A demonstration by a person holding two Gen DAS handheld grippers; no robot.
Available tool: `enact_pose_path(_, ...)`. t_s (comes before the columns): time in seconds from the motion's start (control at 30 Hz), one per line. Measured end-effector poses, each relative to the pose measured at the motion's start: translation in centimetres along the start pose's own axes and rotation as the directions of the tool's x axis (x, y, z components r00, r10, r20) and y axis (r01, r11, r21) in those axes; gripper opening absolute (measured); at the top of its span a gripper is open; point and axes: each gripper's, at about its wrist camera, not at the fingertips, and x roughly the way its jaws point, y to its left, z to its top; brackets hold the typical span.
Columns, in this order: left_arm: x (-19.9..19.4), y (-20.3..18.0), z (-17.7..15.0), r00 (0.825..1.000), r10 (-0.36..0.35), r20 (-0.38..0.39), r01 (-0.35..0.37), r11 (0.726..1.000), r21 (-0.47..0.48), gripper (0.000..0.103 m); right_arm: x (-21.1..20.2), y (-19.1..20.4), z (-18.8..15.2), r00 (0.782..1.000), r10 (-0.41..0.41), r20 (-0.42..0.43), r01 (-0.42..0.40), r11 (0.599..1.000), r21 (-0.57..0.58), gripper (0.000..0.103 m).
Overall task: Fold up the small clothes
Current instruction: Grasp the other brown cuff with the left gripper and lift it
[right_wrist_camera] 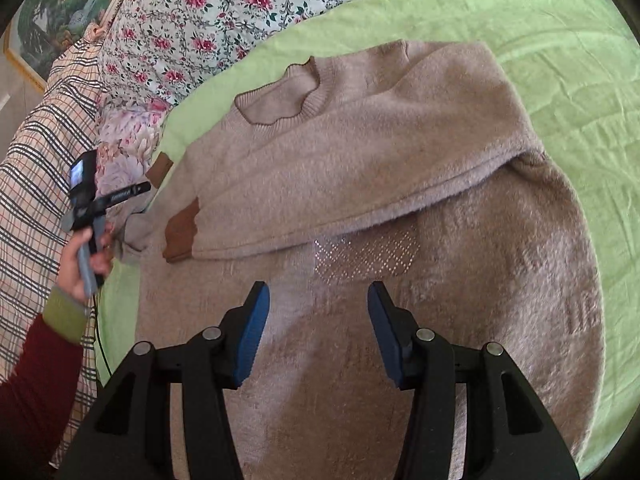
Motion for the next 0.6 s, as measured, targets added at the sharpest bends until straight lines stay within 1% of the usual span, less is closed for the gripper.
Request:
enact_pose_path(0.03,1.1,0.8,0.4,0.999,-0.022,-0.027,0.021,1.000,-0.016,0.082,0.0,0.1,0.0,1.000,0.004,-0.002,-0.004,1.000,0.002,0.052)
enact_pose_path(0.07,1.8,1.2,0.5,0.999,-0.027,-0.040,0.026,0.999,-0.021,0.082,0.1,0.1,0.0,1.000,0.007,-0.003,-0.007,1.000,0.003,0.053)
enact_pose_path(0.1,2.4,1.5,0.6,0.999,-0.017,-0.045,0.016,1.000,-0.017,0.080,0.1,0.2,0.1,1.000,0.013,-0.003,-0.013,1.000,0.006,0.053)
enact_pose_path(0.13,2.9,1.6,0.5,0.999,-0.012,-0.044,0.012,1.000,-0.006,0.072,0.2,0.3,0.1,1.000,0.020,-0.003,-0.020,1.000,0.009,0.053)
enact_pose_path(0.17,3.3,1.7,0.4,0.998,-0.031,-0.048,0.031,1.000,0.002,0.035,0.3,0.4,0.1,1.000,0.023,-0.004,-0.023,1.000,0.010,0.053)
enact_pose_path(0.2,3.6,1.8,0.2,0.997,-0.044,-0.059,0.043,0.999,-0.002,0.013,0.3,0.6,0.1,1.000,0.024,-0.005,-0.024,1.000,0.008,0.052)
enact_pose_path(0.23,3.5,2.1,0.1,0.997,-0.052,-0.055,0.051,0.999,-0.017,0.012,0.4,0.8,0.1,1.000,0.025,-0.006,-0.025,1.000,0.002,0.052)
enact_pose_path(0.27,3.1,2.4,0.0,0.998,-0.059,-0.037,0.058,0.998,-0.027,0.008,0.5,1.1,0.1,1.000,0.029,-0.008,-0.029,1.000,-0.005,0.052)
enact_pose_path(0.33,1.6,2.7,-0.3,0.996,-0.084,0.006,0.084,0.995,-0.058,0.008,0.4,1.5,0.0,0.999,0.041,-0.009,-0.041,0.999,-0.013,0.052)
enact_pose_path(0.4,-0.6,2.8,-0.6,0.990,-0.127,0.054,0.131,0.987,-0.089,0.008,0.2,1.9,-0.1,0.999,0.054,-0.003,-0.054,0.998,-0.022,0.053)
enact_pose_path(0.43,-2.2,2.5,-0.8,0.984,-0.156,0.089,0.165,0.982,-0.095,0.008,0.1,2.0,-0.2,0.998,0.057,0.002,-0.057,0.998,-0.023,0.053)
enact_pose_path(0.5,-5.1,1.1,-1.3,0.964,-0.219,0.149,0.233,0.969,-0.082,0.008,-0.5,1.9,-0.2,0.998,0.053,0.027,-0.053,0.998,-0.020,0.052)
enact_pose_path(0.57,-8.2,-1.5,-2.1,0.926,-0.314,0.207,0.332,0.942,-0.055,0.008,-1.1,1.5,-0.2,0.998,0.044,0.052,-0.044,0.999,-0.005,0.052)
enact_pose_path(0.6,-9.4,-3.1,-2.4,0.907,-0.360,0.219,0.378,0.925,-0.043,0.008,-1.5,1.1,-0.2,0.997,0.042,0.064,-0.043,0.999,0.009,0.053)
